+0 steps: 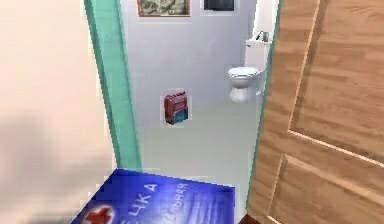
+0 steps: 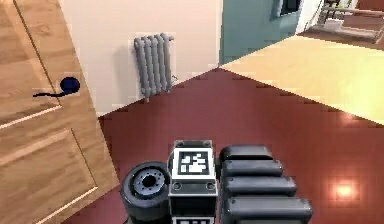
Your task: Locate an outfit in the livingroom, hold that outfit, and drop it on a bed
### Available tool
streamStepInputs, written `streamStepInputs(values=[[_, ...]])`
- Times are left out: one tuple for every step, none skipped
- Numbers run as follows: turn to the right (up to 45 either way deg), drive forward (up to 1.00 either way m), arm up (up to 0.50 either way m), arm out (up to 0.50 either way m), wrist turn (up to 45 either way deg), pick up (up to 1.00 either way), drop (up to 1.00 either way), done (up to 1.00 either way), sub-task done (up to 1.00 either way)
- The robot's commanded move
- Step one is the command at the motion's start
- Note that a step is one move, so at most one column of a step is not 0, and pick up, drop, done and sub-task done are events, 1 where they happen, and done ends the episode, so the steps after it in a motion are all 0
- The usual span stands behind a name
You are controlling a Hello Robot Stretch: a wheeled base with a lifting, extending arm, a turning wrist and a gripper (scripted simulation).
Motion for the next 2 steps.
streamStepInputs(values=[[45.0,0.0,0.0,0.0,0.0,0.0,0.0,0.0,0.0],[18.0,0.0,0.0,0.0,0.0,0.0,0.0,0.0,0.0]])
